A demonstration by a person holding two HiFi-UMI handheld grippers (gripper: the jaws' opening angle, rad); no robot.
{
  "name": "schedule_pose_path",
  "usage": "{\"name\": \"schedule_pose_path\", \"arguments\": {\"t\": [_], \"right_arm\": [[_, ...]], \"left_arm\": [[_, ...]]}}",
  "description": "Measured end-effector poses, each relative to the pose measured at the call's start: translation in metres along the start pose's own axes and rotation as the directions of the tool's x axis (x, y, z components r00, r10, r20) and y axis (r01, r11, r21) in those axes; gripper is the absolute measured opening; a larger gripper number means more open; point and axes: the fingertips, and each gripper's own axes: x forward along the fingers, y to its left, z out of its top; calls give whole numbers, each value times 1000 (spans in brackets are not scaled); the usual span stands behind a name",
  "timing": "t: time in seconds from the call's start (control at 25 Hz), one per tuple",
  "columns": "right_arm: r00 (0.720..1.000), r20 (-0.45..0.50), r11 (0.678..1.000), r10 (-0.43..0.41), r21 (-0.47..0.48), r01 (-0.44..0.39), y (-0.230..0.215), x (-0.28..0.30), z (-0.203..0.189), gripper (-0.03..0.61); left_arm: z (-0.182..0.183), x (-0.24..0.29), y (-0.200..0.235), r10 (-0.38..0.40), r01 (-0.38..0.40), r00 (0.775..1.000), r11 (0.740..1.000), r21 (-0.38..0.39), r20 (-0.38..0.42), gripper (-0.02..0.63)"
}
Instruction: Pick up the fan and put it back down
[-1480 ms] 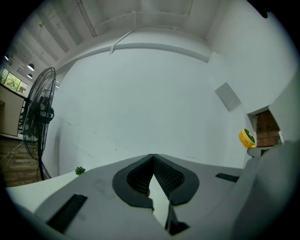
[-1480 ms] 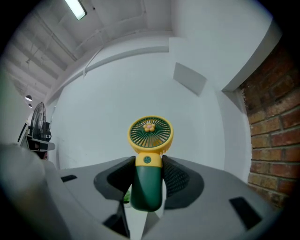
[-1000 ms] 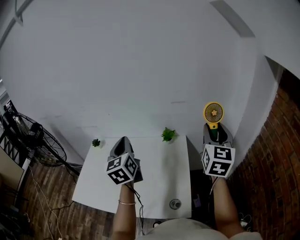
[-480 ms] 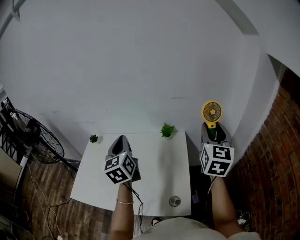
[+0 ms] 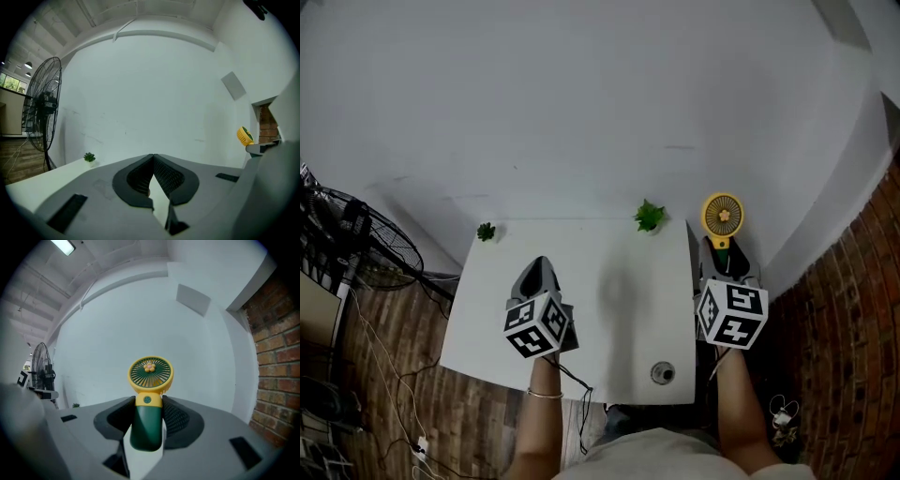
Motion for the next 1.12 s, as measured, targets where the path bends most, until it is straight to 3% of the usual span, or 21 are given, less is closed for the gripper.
{"name": "schedule_pose_path", "arguments": {"t": [0.28,0.64,1.12], "right_arm": [[981,-180,996,70,74,-57,55,15,-92,178],[914,-390,985,110,166,-48,100,8,-203,178],[818,-563,982,118,188,-13,130,-18,-294,178]], "left_arm": [[-73,-8,51,59,-58,986,998,14,-156,11],[-149,-19,88,59,-46,947,998,49,-317,11],[-209,-20,115,49,-27,902,998,57,-428,11]]}}
